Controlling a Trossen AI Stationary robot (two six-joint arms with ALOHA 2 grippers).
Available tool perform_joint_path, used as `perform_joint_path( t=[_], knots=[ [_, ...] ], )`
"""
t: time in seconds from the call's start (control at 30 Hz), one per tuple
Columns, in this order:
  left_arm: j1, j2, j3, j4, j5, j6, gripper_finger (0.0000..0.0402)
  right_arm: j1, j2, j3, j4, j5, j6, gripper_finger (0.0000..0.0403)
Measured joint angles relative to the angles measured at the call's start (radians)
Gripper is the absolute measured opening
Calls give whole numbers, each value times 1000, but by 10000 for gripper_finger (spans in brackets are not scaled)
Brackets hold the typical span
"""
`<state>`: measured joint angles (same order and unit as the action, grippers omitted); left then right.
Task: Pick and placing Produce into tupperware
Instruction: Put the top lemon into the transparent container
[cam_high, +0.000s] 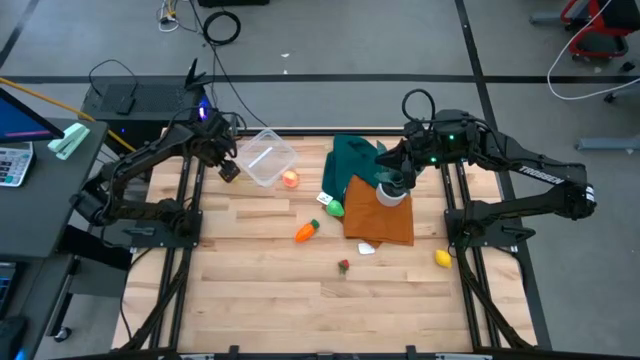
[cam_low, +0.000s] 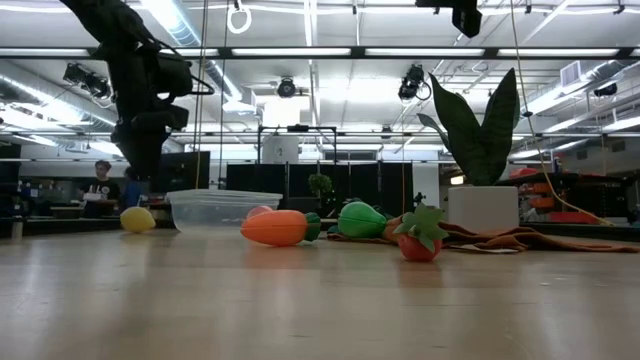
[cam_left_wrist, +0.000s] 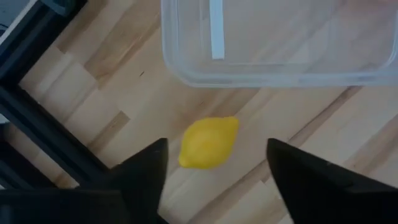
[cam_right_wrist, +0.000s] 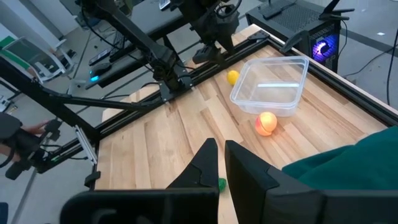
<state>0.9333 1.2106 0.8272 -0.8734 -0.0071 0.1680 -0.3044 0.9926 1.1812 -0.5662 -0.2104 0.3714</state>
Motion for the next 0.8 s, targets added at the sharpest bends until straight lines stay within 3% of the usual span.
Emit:
perform_joint_path(
  t=[0.13, 0.27, 0.53, 0.8],
  knots=[
    [0, 23, 0, -8, 0, -5, 342, 0, 0, 0, 1, 0, 0, 0],
    [-1, 90, 0, -24, 3, -22, 375, 0, 0, 0, 1, 0, 0, 0],
    [-23, 210, -1, -17, -11, 26, 385, 0, 0, 0, 0, 0, 0, 0],
    [-20, 230, -1, 23, -52, -26, 398, 0, 0, 0, 15, 0, 0, 0]
  ],
)
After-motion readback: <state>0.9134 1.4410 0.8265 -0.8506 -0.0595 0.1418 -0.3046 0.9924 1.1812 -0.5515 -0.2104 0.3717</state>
